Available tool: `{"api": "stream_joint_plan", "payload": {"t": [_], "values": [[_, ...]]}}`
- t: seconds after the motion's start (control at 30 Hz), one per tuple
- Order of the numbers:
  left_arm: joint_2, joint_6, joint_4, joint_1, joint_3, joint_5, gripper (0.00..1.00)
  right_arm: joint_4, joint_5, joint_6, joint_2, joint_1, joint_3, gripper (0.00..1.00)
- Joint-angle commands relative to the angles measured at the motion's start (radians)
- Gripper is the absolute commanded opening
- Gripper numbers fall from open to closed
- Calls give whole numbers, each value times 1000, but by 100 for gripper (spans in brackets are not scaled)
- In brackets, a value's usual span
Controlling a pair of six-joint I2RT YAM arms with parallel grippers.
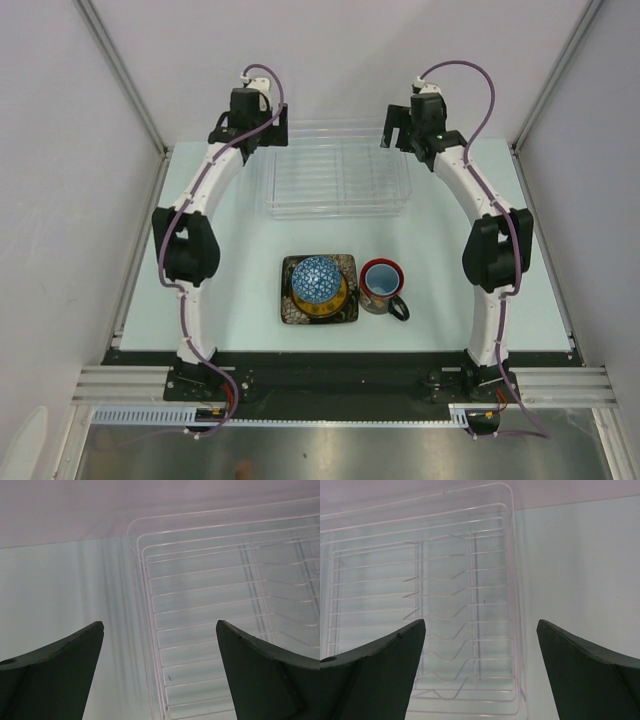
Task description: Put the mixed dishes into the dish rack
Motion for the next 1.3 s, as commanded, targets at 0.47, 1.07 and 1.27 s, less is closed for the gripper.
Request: {"api": "stream_joint_plan", "payload": {"t": [0.47,1.07,1.27], "values": [[6,36,132,-2,-201,-36,100,81,58,-5,-41,-35,-285,100],[-215,54,251,-19,-660,7,95,40,115,17,-189,2,-527,100],[-269,56,269,-27,-746,16,95,57,120,31,-252,15,-664,100]]}}
